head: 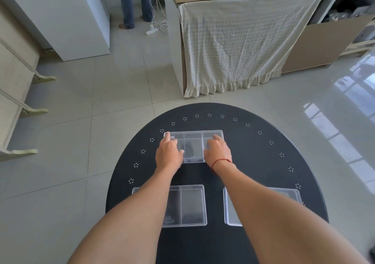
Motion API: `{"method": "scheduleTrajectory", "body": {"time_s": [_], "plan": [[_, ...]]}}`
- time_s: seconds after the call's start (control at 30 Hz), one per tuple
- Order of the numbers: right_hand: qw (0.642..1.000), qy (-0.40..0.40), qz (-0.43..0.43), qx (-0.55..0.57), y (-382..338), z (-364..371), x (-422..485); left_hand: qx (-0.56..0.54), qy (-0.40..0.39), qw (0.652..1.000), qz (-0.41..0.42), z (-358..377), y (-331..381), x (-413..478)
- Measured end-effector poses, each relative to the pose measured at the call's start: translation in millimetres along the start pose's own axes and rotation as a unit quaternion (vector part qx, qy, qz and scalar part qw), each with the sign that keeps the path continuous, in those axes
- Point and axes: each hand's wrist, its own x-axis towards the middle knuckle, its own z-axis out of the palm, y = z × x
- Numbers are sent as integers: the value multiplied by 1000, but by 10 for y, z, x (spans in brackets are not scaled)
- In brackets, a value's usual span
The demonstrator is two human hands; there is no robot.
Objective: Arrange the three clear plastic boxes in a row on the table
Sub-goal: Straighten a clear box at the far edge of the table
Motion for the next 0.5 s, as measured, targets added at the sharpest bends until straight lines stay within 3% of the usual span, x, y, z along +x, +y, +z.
{"method": "scheduleTrajectory", "body": {"time_s": [0.5], "plan": [[995,-54,-63,-48,-373,79,523,-41,-21,998,31,-77,-109,632]]}}
